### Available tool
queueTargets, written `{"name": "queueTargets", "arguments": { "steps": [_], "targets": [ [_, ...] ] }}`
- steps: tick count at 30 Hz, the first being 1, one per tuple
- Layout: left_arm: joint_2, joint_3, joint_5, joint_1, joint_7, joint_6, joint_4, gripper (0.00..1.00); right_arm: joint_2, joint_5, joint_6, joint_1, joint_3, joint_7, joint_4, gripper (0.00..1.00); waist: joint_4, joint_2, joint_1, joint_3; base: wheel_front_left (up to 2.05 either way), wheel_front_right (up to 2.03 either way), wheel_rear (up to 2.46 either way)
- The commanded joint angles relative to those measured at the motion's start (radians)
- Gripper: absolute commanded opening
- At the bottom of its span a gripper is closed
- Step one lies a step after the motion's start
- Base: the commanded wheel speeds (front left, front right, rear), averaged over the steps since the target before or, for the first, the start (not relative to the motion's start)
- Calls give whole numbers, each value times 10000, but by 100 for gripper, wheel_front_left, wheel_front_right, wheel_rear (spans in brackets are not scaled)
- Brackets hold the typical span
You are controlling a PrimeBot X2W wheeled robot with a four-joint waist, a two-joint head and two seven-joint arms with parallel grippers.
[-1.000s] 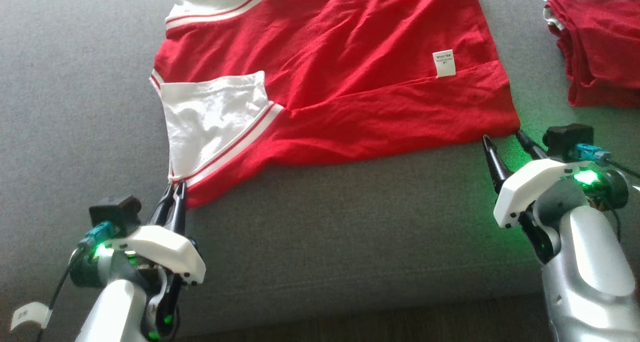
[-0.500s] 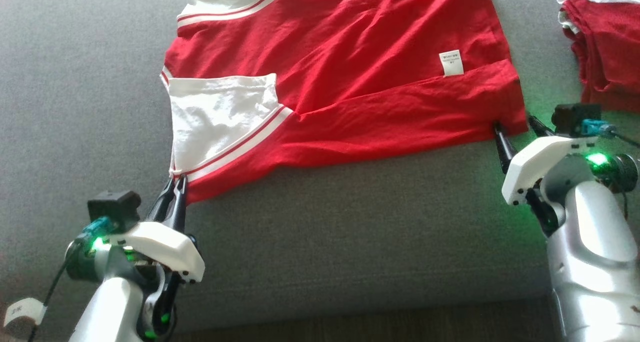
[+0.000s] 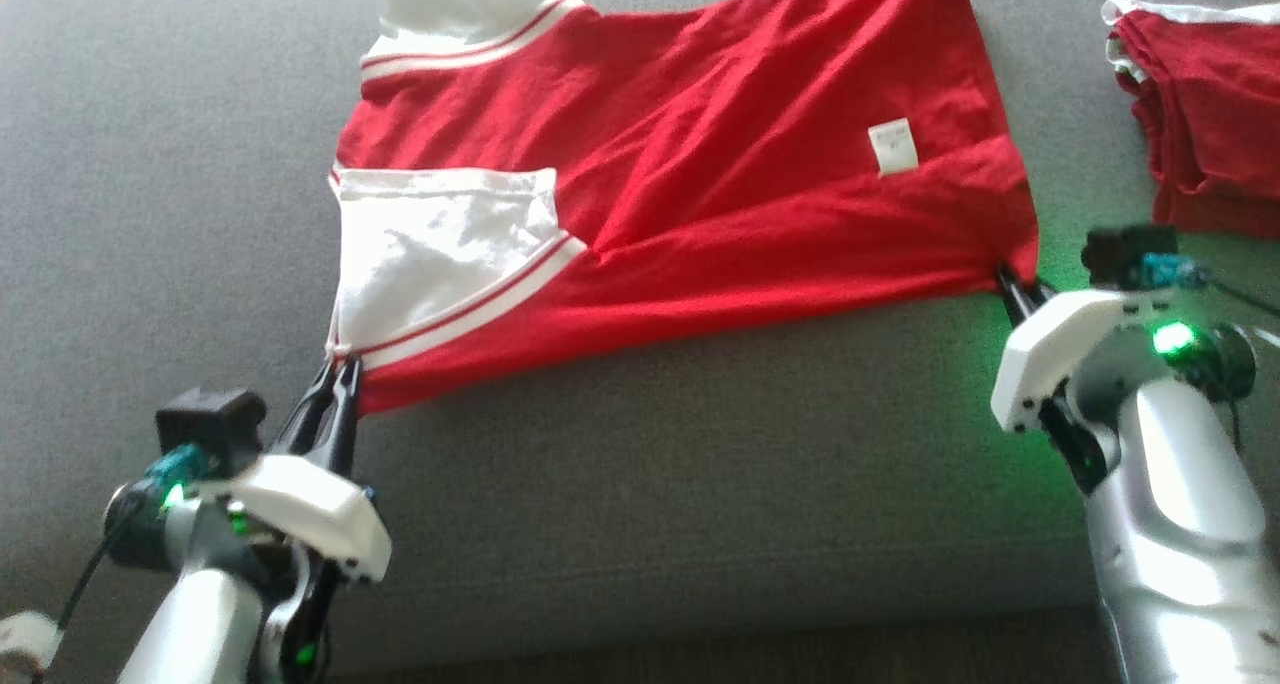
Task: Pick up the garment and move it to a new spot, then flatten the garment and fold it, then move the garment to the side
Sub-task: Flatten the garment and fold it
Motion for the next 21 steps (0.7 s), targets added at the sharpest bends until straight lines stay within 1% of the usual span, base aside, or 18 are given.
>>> {"name": "queueTargets", "arguments": {
  "steps": [1, 5, 9, 14, 17, 18, 19, 20, 21],
  "targets": [
    [356, 523, -24, 41, 18, 78, -400, 0, -83, 89, -6, 377, 265, 83, -229, 0, 6, 0, 0, -39, 0, 0, 0],
    [581, 711, -144, 561, 197, 209, -1118, 0, -434, 606, -6, 1122, 546, 351, -1042, 0, 31, 0, 0, -87, 0, 0, 0],
    [586, 640, -342, 1089, 456, 221, -1656, 0, -735, 1057, -6, 1989, 652, 800, -2142, 0, 67, 0, 0, -55, 0, 0, 0],
    [453, 499, -537, 1539, 653, 281, -1741, 0, -887, 1343, -6, 3032, 605, 1470, -3532, 0, 62, 0, 0, 22, 0, 0, 0],
    [362, 433, -657, 1648, 695, 275, -1641, 0, -859, 1441, -6, 3421, 543, 1793, -4133, 0, 46, 0, 0, 55, 0, 0, 0],
    [338, 419, -669, 1637, 680, 277, -1599, 0, -833, 1444, -6, 3501, 503, 1848, -4303, 22, 51, 0, 0, 55, 0, 0, 0],
    [326, 401, -666, 1613, 670, 278, -1554, 5, -800, 1419, -6, 3557, 459, 1848, -4478, 86, 57, 0, 0, 54, 0, 0, 0],
    [314, 382, -662, 1572, 675, 282, -1511, 51, -755, 1419, -6, 3582, 424, 1829, -4636, 100, 61, 0, 0, 51, 0, 0, 0],
    [304, 371, -663, 1519, 690, 290, -1481, 100, -707, 1436, -6, 3589, 387, 1791, -4790, 100, 61, 0, 0, 49, 0, 0, 0]
  ]
}}
